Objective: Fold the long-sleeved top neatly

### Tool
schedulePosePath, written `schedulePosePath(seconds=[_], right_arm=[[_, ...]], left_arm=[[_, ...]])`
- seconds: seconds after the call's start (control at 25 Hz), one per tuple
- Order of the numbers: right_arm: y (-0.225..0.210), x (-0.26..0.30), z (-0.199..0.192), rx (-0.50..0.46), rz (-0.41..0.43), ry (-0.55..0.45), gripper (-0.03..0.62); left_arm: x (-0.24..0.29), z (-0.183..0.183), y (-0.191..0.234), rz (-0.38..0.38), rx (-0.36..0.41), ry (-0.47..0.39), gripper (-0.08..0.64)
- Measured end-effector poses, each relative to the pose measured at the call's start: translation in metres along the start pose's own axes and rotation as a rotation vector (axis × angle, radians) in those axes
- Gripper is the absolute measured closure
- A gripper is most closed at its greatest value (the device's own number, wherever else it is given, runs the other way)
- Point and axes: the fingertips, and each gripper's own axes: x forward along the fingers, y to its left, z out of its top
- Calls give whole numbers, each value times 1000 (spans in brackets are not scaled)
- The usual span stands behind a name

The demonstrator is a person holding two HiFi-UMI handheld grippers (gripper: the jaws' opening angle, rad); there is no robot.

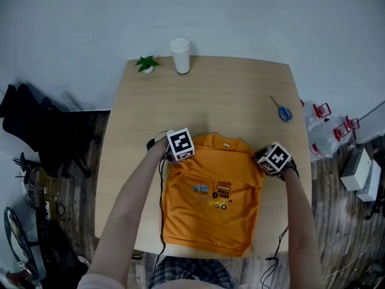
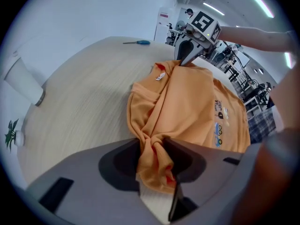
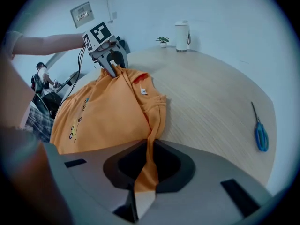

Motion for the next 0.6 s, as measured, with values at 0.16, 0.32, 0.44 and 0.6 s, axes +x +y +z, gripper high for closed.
schedulePosePath(seconds=[0.16, 0.32, 0.44, 0.6], right_arm=[[-11, -8, 3, -14, -55, -7, 551], [-36, -24, 16, -9, -210, -43, 552], [-52, -37, 25, -1, -335, -91, 554], [-45, -56, 32, -15, -380, -152, 552]], left_arm=[[-6, 4, 6, 34, -16, -41, 460], [-27, 26, 30, 166, -11, -125, 471], [-47, 44, 44, 297, 14, -188, 474], [-69, 48, 40, 380, 52, -249, 474]])
